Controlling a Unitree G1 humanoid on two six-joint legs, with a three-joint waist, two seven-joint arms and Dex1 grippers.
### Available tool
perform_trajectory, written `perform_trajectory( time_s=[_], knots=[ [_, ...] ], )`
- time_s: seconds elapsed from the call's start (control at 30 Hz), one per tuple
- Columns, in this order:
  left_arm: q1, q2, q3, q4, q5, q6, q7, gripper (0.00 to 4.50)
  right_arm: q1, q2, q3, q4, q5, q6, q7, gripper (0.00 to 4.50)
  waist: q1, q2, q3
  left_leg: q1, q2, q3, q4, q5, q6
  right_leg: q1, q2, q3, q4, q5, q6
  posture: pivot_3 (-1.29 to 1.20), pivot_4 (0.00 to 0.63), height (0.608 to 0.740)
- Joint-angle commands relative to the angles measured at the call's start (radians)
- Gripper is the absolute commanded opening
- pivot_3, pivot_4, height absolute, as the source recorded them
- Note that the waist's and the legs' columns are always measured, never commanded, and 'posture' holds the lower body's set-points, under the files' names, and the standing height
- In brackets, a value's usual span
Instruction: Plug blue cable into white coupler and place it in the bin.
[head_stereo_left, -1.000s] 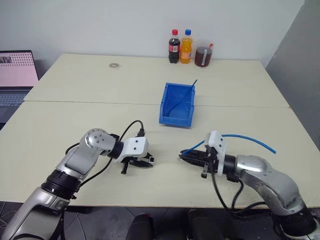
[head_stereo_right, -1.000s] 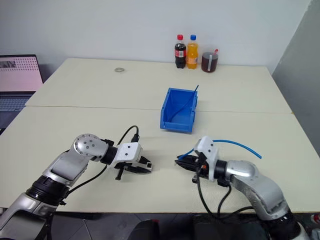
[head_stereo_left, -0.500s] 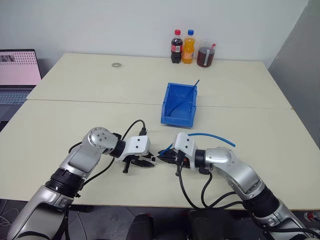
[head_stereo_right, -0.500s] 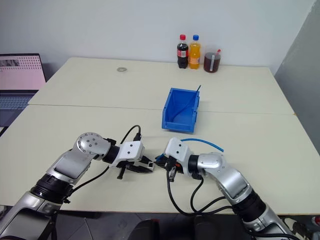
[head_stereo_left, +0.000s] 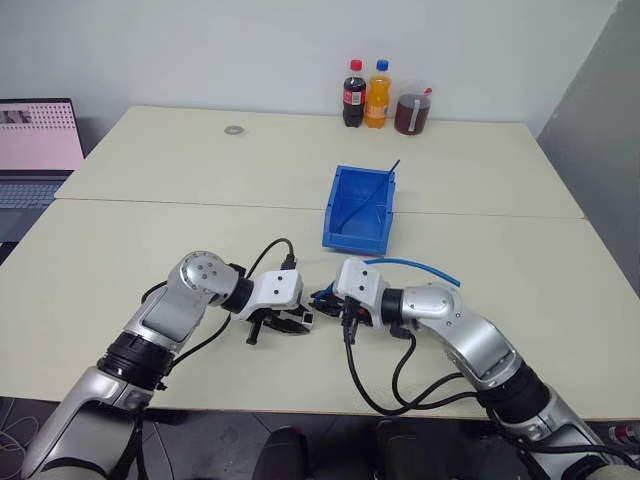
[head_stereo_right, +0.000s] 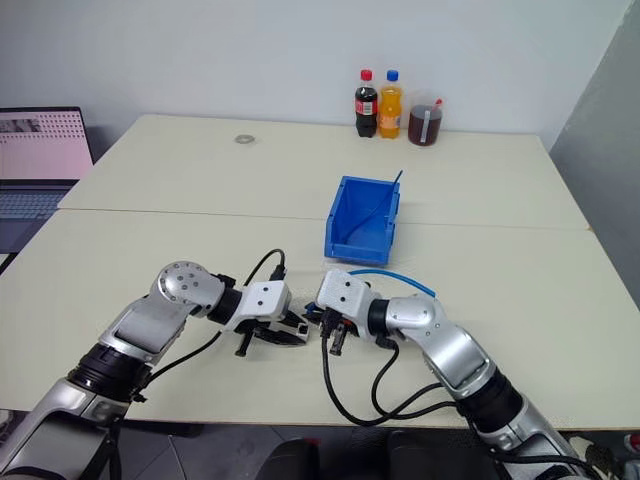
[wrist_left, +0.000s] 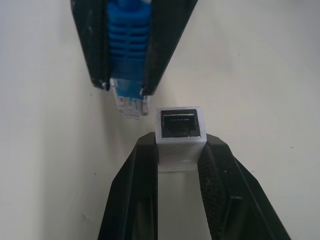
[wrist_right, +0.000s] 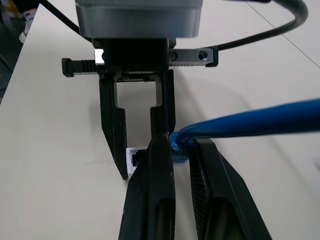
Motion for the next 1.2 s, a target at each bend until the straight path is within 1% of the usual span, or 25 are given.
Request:
perform_trajectory(
  time_s=[0.03, 0.17, 0.4, 0.73, 0.93, 1.2],
  knots=[
    [0.020, -0.014, -0.042, 0.018, 0.031, -0.003, -0.008, 0.78, -0.019, 0.003, -0.009, -0.078, 0.028, 0.038, 0.025, 0.13, 0.000, 0.000, 0.000, 0.000, 0.000, 0.000, 0.000, 0.000, 0.000, 0.000, 0.000, 0.000, 0.000, 0.000, 0.000, 0.00, 0.150, 0.740],
    [0.022, -0.017, -0.042, 0.016, 0.031, 0.000, -0.006, 0.78, -0.015, 0.012, -0.005, -0.080, 0.030, 0.059, 0.031, 0.13, 0.000, 0.000, 0.000, 0.001, 0.000, -0.001, 0.000, 0.000, 0.000, 0.001, 0.000, 0.000, 0.000, 0.000, 0.000, 0.00, 0.150, 0.740],
    [0.023, -0.020, -0.041, 0.011, 0.025, 0.010, -0.008, 0.78, -0.005, 0.029, 0.014, -0.029, -0.003, 0.037, 0.019, 0.13, 0.000, 0.000, -0.001, 0.001, 0.000, -0.001, 0.001, 0.000, 0.000, 0.001, 0.000, 0.000, 0.000, 0.000, 0.000, 0.00, 0.150, 0.740],
    [0.021, -0.024, -0.038, 0.019, 0.026, 0.010, -0.003, 0.78, 0.015, 0.023, 0.026, 0.019, -0.028, 0.010, 0.028, 0.13, 0.000, 0.001, -0.002, 0.001, 0.000, -0.001, 0.001, 0.000, 0.000, 0.001, 0.000, 0.000, 0.000, 0.000, 0.000, 0.00, 0.150, 0.740],
    [0.030, -0.026, -0.032, 0.016, 0.024, 0.015, 0.007, 0.78, 0.026, 0.005, 0.046, 0.026, -0.048, -0.007, 0.046, 0.13, 0.000, 0.002, -0.003, 0.001, 0.000, -0.001, 0.001, 0.000, 0.000, 0.002, 0.000, 0.000, 0.000, 0.000, 0.000, 0.00, 0.150, 0.740],
    [0.037, -0.041, -0.031, 0.017, 0.031, 0.018, 0.017, 0.78, 0.014, 0.021, 0.086, 0.034, -0.062, -0.005, 0.056, 0.13, 0.000, 0.006, -0.008, 0.002, -0.001, -0.001, 0.001, 0.000, 0.000, 0.002, 0.000, 0.000, 0.000, 0.000, 0.000, 0.00, 0.150, 0.740]
  ],
)
